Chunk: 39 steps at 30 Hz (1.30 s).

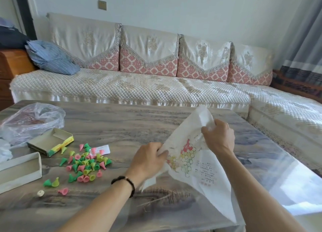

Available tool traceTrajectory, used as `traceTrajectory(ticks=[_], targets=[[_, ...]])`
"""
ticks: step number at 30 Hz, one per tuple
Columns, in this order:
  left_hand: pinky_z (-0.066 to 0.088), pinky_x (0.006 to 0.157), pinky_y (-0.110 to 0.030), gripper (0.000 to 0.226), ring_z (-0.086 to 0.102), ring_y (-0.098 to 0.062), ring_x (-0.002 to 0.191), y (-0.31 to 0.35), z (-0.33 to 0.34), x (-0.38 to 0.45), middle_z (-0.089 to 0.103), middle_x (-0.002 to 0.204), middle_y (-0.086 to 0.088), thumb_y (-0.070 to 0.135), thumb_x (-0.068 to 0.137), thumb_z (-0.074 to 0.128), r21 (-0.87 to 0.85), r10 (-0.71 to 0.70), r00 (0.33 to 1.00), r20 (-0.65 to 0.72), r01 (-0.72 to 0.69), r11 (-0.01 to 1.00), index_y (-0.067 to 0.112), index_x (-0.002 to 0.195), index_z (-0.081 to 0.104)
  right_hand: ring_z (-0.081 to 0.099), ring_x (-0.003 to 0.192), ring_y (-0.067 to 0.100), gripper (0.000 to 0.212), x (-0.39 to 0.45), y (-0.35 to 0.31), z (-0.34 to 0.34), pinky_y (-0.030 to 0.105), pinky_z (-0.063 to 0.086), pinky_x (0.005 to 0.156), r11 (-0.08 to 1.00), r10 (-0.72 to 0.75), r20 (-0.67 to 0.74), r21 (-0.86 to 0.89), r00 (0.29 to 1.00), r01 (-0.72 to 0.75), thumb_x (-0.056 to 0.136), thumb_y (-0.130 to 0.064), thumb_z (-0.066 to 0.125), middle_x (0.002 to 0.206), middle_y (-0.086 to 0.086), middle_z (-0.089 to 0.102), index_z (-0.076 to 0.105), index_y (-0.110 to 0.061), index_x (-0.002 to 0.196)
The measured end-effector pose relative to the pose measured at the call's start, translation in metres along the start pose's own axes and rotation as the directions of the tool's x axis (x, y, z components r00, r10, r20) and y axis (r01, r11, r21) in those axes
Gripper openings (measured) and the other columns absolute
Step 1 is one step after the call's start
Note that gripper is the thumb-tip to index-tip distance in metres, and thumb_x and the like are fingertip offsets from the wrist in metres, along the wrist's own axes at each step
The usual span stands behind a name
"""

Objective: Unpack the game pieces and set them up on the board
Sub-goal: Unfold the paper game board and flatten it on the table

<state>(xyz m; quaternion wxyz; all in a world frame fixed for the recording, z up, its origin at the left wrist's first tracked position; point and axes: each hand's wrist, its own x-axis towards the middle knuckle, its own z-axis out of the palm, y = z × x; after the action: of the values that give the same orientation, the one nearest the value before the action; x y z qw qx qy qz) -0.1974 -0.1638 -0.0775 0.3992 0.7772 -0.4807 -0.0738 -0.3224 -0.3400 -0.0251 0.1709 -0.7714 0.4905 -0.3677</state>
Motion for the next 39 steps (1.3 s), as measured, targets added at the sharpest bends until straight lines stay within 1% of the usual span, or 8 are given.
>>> traceTrajectory(ticks=[7, 13, 17, 20, 24, 30, 34, 39], targets=[[0.033, 0.045, -0.022, 0.034, 0.056, -0.014, 0.052, -0.009, 0.001, 0.019, 0.060, 0.060, 0.001, 0.027, 0.094, 0.053, 0.054, -0.266, 0.949, -0.170, 0.279, 0.959, 0.017, 0.061, 0.055, 0.036, 0.129, 0.029, 0.060, -0.026, 0.015, -0.008, 0.051, 0.024, 0.109, 0.979, -0.149, -0.002, -0.139, 0.989, 0.147, 0.087, -0.054, 0.053, 0.138, 0.006, 0.045, 0.044, -0.019, 0.135], [0.046, 0.059, -0.030, 0.015, 0.062, -0.028, 0.076, -0.009, 0.006, 0.030, 0.065, 0.084, -0.010, 0.014, 0.090, 0.049, -0.220, -0.525, 0.847, -0.083, 0.498, 0.839, 0.007, 0.081, 0.060, 0.047, 0.061, 0.014, 0.031, -0.056, 0.000, -0.023, 0.033, 0.036, 0.070, 0.909, -0.415, -0.263, -0.094, 0.871, 0.405, 0.087, -0.046, 0.046, 0.062, -0.012, 0.051, 0.047, -0.025, 0.065], [0.059, 0.063, -0.041, 0.019, 0.070, -0.029, 0.080, -0.014, 0.015, 0.019, 0.072, 0.091, -0.012, 0.005, 0.089, 0.049, -0.600, -0.572, 0.812, 0.117, 0.517, 0.610, 0.011, 0.091, 0.066, 0.053, 0.055, 0.020, 0.065, -0.081, 0.019, 0.003, 0.032, 0.039, 0.053, 0.983, -0.082, 0.144, -0.149, 0.986, 0.104, 0.077, -0.078, 0.026, 0.056, -0.004, 0.054, 0.045, -0.019, 0.059], [0.057, 0.060, -0.035, 0.021, 0.071, -0.025, 0.084, -0.027, 0.016, 0.010, 0.072, 0.096, -0.007, 0.002, 0.091, 0.051, -0.645, -0.525, 0.825, 0.210, 0.521, 0.560, 0.016, 0.099, 0.065, 0.065, 0.085, 0.022, 0.081, -0.084, 0.028, 0.017, 0.035, 0.048, 0.076, 0.913, 0.102, 0.540, 0.282, 0.835, -0.294, 0.077, -0.083, 0.033, 0.087, 0.004, 0.071, 0.068, -0.011, 0.086], [0.057, 0.077, -0.042, 0.040, 0.068, -0.024, 0.092, -0.039, 0.016, 0.009, 0.071, 0.100, -0.004, -0.008, 0.083, 0.058, -0.608, -0.458, 0.859, 0.228, 0.493, 0.622, 0.012, 0.118, 0.057, 0.067, 0.081, 0.016, 0.033, -0.074, 0.029, 0.023, 0.034, 0.051, 0.071, 0.884, -0.061, 0.631, 0.394, 0.773, -0.251, 0.078, -0.048, 0.069, 0.089, 0.002, 0.074, 0.072, -0.017, 0.090], [0.036, 0.106, -0.046, 0.116, 0.015, -0.031, 0.144, -0.036, 0.002, 0.011, 0.010, 0.158, -0.007, 0.040, 0.077, 0.074, 0.058, -0.335, 0.939, -0.072, 0.339, 0.939, 0.028, 0.151, -0.014, 0.064, 0.063, 0.019, 0.019, -0.031, 0.024, 0.020, 0.031, 0.050, 0.058, 0.890, -0.099, 0.572, 0.417, 0.814, -0.185, 0.083, -0.005, 0.053, 0.073, 0.016, 0.070, 0.070, -0.003, 0.074], [0.006, 0.117, -0.054, 0.073, 0.001, -0.025, 0.147, -0.034, 0.004, 0.021, 0.013, 0.159, -0.003, 0.042, 0.080, 0.065, 0.486, 0.057, 0.956, 0.286, -0.196, 0.852, 0.032, 0.145, 0.032, 0.059, 0.081, 0.028, 0.027, -0.003, 0.028, 0.028, 0.041, 0.046, 0.073, 0.772, -0.230, 0.704, 0.552, 0.672, -0.315, 0.079, -0.003, 0.048, 0.089, 0.024, 0.063, 0.063, 0.010, 0.098], [0.041, 0.079, -0.031, 0.014, 0.055, -0.020, 0.102, -0.045, 0.029, 0.022, 0.060, 0.102, 0.000, 0.007, 0.079, 0.056, 0.435, 0.177, 0.939, 0.294, -0.296, 0.850, 0.011, 0.090, 0.063, 0.068, 0.072, 0.028, 0.027, 0.025, 0.042, 0.054, 0.033, 0.052, 0.061, 0.758, -0.066, 0.716, 0.489, 0.695, -0.432, 0.084, 0.006, 0.048, 0.090, 0.016, 0.072, 0.073, -0.003, 0.092]])
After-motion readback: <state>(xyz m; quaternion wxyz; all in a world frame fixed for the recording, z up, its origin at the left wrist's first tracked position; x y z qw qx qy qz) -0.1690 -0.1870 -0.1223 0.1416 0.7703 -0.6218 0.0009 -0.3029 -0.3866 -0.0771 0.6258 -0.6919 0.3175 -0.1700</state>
